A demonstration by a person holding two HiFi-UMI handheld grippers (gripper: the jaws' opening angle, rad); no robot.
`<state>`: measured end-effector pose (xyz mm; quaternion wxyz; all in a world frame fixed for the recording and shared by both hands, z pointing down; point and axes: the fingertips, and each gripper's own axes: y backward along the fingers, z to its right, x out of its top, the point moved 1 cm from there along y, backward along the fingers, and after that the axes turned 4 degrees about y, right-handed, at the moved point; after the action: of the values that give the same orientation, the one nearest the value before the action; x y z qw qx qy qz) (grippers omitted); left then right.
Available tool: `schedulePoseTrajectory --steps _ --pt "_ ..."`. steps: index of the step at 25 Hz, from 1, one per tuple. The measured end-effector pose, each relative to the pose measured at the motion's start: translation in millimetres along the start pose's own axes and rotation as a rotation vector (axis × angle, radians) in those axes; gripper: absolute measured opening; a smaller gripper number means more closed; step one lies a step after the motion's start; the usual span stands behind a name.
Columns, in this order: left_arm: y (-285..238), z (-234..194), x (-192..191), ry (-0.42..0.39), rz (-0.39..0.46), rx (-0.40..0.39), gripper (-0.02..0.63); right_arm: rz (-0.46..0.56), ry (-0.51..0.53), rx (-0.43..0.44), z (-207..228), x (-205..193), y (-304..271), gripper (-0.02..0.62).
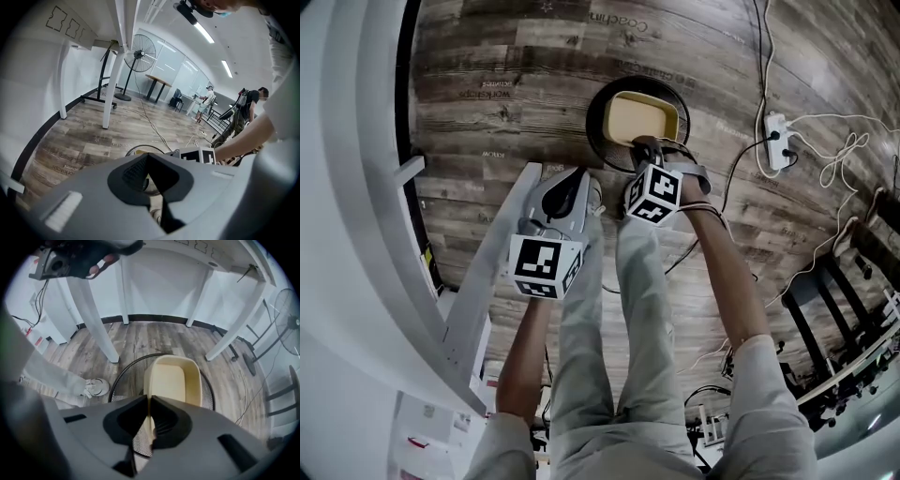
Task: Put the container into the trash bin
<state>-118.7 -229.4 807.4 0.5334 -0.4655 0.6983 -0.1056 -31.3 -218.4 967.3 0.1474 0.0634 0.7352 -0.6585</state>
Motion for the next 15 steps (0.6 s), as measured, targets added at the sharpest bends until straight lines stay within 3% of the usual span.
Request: schedulePoseTrajectory --steps 11,12,13,15 --pt "1.8 -3.5 -0.6 0.002 -0.002 -0.006 0.009 -0.078 0.034 0.114 -3.8 -4.3 -26.7 0.032" --pt "1.8 -3.9 -0.8 0.002 -0.002 -0.007 0.009 -0.079 0.023 0.120 -2.8 -4.1 -27.2 0.056" --pt "1.7 -4.4 -1.2 0.002 -0.002 -0.007 0.009 -0.078 0.012 0.125 -2.1 -3.8 -28.0 0.131" --pt "1.7 -5.4 -2.2 0.003 -0.004 -0.007 0.009 -0.080 0.001 0.137 -2.8 -3.7 -29.7 0.166"
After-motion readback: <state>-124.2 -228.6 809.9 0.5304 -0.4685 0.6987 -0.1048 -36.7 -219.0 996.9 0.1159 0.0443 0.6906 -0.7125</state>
